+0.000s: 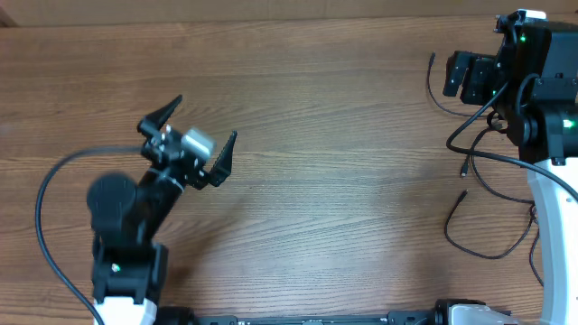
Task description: Untangle cables
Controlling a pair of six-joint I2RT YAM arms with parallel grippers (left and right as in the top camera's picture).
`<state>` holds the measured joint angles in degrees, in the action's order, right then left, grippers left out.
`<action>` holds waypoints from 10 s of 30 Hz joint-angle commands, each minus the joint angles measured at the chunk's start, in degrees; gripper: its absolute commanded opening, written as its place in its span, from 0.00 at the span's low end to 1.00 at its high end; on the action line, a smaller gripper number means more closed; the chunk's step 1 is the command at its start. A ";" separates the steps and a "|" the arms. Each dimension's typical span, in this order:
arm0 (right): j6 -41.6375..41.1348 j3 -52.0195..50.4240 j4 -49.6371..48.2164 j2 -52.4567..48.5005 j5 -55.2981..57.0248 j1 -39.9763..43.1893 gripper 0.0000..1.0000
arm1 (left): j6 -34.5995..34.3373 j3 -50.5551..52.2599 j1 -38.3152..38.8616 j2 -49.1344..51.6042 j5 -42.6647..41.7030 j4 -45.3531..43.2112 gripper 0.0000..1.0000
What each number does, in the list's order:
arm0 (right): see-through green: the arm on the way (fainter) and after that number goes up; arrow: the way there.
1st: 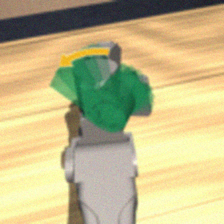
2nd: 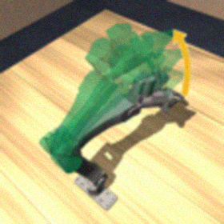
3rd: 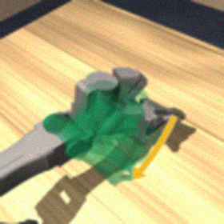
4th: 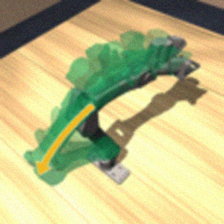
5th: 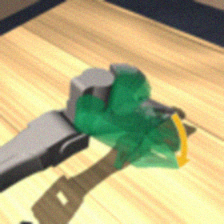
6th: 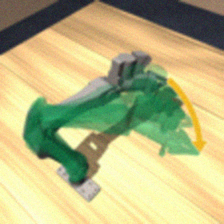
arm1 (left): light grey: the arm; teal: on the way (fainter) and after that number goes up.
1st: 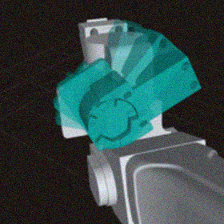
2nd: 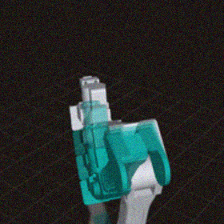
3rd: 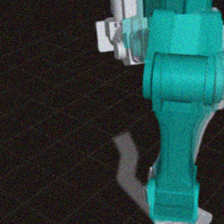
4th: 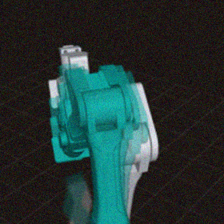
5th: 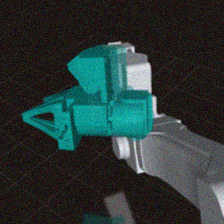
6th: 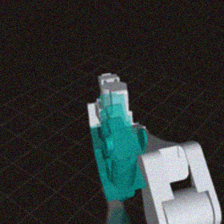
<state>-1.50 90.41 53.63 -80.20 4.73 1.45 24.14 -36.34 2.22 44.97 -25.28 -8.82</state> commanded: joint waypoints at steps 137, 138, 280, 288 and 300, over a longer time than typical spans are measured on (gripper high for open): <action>-0.17 -17.46 -18.08 17.90 -11.15 -0.22 1.00 | -18.58 36.09 -2.62 -44.76 13.42 12.04 1.00; -0.17 -20.72 -21.11 19.10 -12.09 -0.22 1.00 | -18.56 36.09 -2.62 -44.76 13.42 12.04 1.00; 7.37 -89.96 -49.42 80.06 -12.13 -4.94 1.00 | -18.56 36.06 -2.62 -44.72 13.42 12.04 1.00; 7.37 -89.96 -49.42 80.06 -12.11 -4.94 1.00 | -18.56 36.06 -2.62 -44.72 13.42 12.04 0.99; 7.37 -89.96 -49.42 80.06 -12.13 -4.94 1.00 | -18.58 36.06 -2.62 -44.72 13.42 12.04 1.00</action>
<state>5.80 1.06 4.51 -0.73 -7.49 -3.14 6.28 -0.47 0.21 0.75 -12.14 3.22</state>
